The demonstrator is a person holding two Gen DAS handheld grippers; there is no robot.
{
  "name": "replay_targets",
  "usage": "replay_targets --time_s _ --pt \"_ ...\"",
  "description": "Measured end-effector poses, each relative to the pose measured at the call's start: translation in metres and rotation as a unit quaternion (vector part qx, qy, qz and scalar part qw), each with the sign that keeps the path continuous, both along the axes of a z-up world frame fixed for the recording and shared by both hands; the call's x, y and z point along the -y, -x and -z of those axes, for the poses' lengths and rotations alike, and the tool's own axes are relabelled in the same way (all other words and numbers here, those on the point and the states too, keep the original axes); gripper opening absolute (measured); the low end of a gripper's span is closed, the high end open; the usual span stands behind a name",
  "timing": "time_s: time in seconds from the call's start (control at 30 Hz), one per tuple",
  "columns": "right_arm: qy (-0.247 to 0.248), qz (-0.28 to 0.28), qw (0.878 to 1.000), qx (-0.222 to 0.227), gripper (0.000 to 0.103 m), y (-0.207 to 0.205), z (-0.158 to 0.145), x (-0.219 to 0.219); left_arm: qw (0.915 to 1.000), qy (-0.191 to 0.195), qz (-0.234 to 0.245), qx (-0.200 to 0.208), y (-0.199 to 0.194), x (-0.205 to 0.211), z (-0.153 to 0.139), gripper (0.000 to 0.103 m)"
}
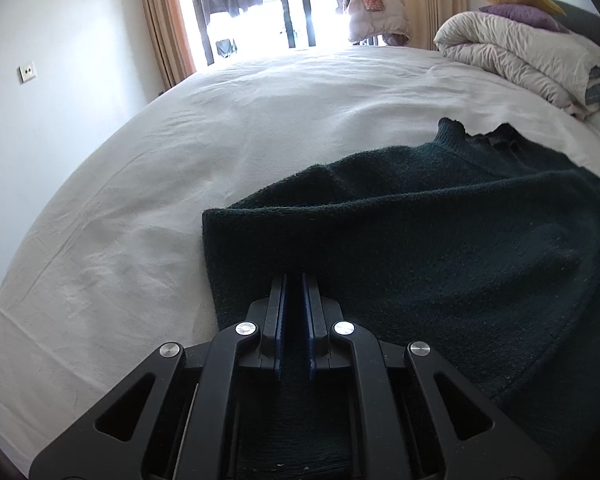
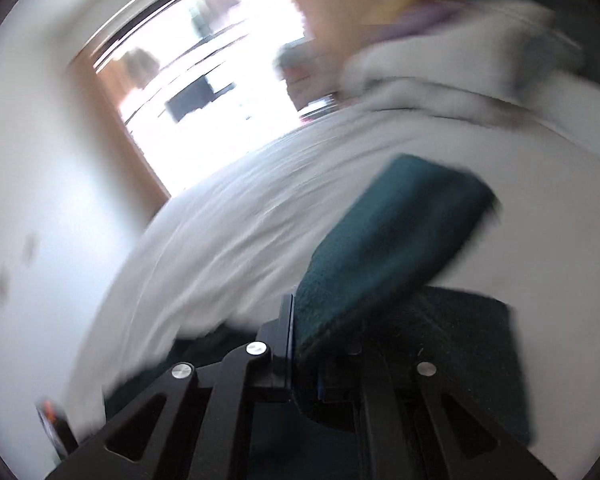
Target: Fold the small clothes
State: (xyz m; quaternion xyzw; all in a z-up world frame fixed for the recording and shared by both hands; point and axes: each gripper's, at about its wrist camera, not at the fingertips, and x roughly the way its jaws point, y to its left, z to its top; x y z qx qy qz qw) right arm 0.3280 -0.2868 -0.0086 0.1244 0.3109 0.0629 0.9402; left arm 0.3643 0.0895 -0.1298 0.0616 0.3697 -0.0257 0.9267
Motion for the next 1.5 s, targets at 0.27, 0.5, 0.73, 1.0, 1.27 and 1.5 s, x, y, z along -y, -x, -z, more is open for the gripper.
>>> replay_targets --time_s 0.27,0.5,0.73,1.0,1.27,1.5 --pt "0.132 -0.077 0.986 -0.069 0.009 -0.022 0.073 -0.105 0.9923 0.121 0.005 -0.025 -0.001 -0.032 -0.009 0.008" --pt "0.09 -0.077 0.99 -0.071 0.009 -0.017 0.075 -0.088 0.9425 0.315 0.02 -0.108 -0.002 -0.016 -0.037 0.047" --pt "0.056 -0.09 0.993 -0.056 0.01 -0.008 0.071 -0.082 0.902 0.39 0.048 -0.178 -0.024 0.024 -0.028 0.077" --pt "0.028 -0.105 0.992 -0.072 0.02 0.0 0.073 -0.08 0.8654 0.443 0.02 -0.232 -0.052 0.039 0.011 0.015" --pt "-0.27 -0.031 0.958 -0.091 0.06 0.08 0.091 0.025 0.8971 0.401 0.03 -0.184 -0.049 0.036 0.016 0.007" --pt "-0.473 0.096 0.872 -0.079 0.049 0.124 0.142 0.097 0.9213 0.358 0.045 -0.146 -0.031 0.044 -0.009 0.007"
